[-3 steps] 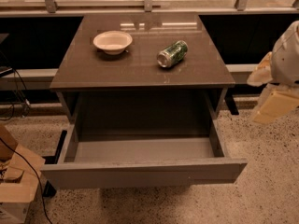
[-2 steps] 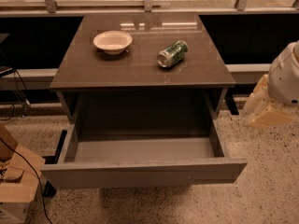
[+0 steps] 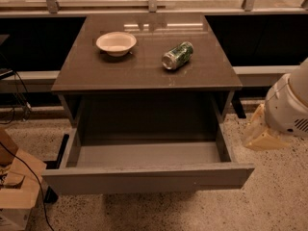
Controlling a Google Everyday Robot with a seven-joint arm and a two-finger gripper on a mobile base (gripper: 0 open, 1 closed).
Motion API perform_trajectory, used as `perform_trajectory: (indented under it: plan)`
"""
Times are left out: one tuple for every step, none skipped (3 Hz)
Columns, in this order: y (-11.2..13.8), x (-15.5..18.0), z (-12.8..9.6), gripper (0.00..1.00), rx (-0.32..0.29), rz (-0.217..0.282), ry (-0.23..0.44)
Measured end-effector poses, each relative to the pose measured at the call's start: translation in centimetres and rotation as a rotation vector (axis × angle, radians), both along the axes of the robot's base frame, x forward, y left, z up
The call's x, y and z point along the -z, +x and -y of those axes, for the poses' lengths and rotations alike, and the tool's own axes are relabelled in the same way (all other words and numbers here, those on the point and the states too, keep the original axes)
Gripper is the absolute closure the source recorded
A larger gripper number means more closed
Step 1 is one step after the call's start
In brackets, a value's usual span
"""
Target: Close top drawer
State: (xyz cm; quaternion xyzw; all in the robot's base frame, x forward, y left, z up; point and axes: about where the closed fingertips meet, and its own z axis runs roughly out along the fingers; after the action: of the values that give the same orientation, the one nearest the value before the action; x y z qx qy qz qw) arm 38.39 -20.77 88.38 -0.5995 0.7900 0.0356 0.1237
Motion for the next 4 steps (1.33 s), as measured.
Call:
perform_trajectory:
  plan:
    - [0.0, 0.0, 0.0, 1.0, 0.0, 0.0, 0.0]
    - [0.5, 1.3, -0.6, 1.0, -0.012, 0.008, 0.008]
    - [0.9, 4.1, -1.6, 1.0, -0.025, 0.019, 0.016]
    - [1.0, 8.1, -2.4, 1.0, -0.028, -0.014, 0.015]
